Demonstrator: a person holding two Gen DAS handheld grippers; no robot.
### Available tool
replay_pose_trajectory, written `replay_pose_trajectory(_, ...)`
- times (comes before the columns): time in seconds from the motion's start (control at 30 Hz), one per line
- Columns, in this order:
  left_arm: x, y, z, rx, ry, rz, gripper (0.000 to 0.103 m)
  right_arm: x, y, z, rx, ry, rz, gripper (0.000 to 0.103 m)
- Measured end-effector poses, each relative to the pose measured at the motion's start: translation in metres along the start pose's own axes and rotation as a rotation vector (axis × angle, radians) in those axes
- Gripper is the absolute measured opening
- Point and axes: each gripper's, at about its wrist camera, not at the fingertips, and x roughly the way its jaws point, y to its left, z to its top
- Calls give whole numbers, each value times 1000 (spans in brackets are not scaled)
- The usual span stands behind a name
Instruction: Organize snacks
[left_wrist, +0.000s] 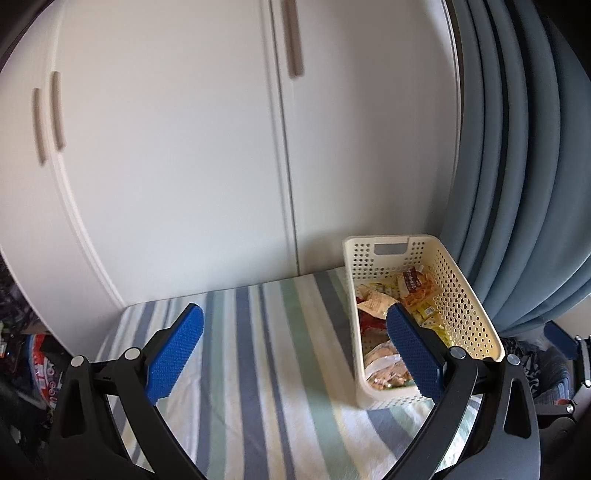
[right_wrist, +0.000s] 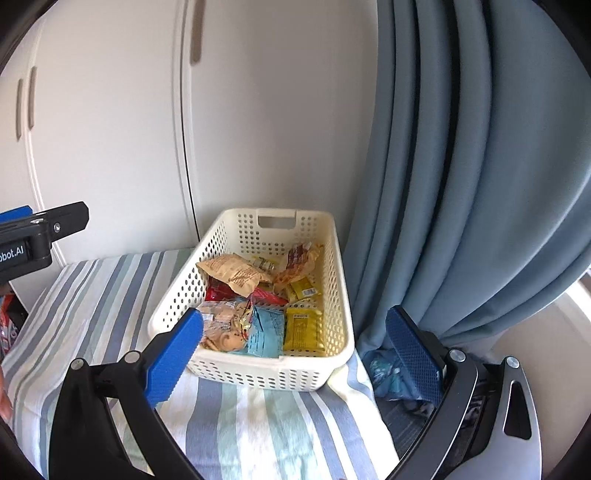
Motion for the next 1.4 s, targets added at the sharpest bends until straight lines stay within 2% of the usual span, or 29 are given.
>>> replay_pose_trajectory(0.2,-36,4,-10,-19,-26,-14,101,-31,4,-6,-15,-31,-32,98)
replay_pose_trajectory(0.3,-47,2,-13,-7,-43,-10,101,-45,8,-12,-38,-70,-17,98)
replay_pose_trajectory(0.43,-56,-1,-19,0,-45,-15,101,-50,12,-18,-65,-23,19,98)
replay_pose_trajectory(0.57,-61,-2,-25,3,-39,-18,101,-61,11,-24,-61,-35,35,98)
replay_pose_trajectory(0.67,-62,-1,-30,6,-29,-14,101,-66,9,-26,-31,-27,100,98)
replay_pose_trajectory(0.8,-66,0,-32,4,-23,-5,101,-66,5,-27,7,8,131,98)
replay_pose_trajectory(1.23,-70,-2,-36,-1,-4,-15,101,-67,12,-31,-38,19,118,98)
replay_pose_trajectory(1.4,-63,4,-40,-44,41,-66,101,-65,14,-32,-48,20,110,98)
